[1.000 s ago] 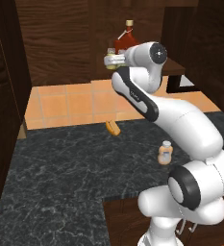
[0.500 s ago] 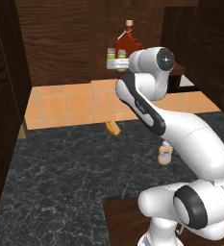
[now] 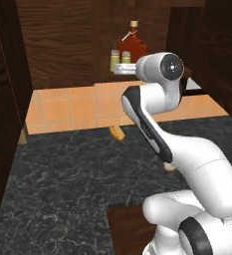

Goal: Put the shaker and condiment bottle from the counter next to their counterparts in the cabinet.

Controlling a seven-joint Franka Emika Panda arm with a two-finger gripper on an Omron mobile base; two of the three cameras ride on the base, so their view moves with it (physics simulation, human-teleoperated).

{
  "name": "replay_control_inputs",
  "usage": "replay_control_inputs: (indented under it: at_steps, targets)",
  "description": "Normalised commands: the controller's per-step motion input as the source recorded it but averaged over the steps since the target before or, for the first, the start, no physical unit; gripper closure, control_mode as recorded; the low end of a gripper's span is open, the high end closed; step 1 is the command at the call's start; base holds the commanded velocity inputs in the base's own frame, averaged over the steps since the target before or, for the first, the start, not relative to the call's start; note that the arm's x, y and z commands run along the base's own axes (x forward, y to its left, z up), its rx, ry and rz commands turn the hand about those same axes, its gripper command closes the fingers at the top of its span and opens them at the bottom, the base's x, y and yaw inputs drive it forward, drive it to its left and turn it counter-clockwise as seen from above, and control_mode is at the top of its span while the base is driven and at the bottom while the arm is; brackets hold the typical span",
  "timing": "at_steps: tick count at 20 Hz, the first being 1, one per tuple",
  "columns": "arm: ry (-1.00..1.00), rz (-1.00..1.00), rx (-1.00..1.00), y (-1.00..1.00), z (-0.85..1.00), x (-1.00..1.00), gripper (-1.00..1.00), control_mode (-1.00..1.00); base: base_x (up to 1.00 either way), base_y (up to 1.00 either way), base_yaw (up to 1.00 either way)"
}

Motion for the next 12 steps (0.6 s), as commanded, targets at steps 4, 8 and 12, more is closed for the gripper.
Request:
replay_control_inputs:
  at_steps: [4, 8, 12]
  targets:
    - [0.0, -0.22, 0.04, 0.0, 0.0, -0.7, -1.0, -1.0, 0.0, 0.0, 0.0]
    - [0.0, -0.27, 0.09, -0.09, 0.0, -0.87, -1.0, -1.0, 0.0, 0.0, 0.0]
    - [0.0, -0.31, 0.12, -0.16, 0.0, -0.97, -1.0, -1.0, 0.0, 0.0, 0.0]
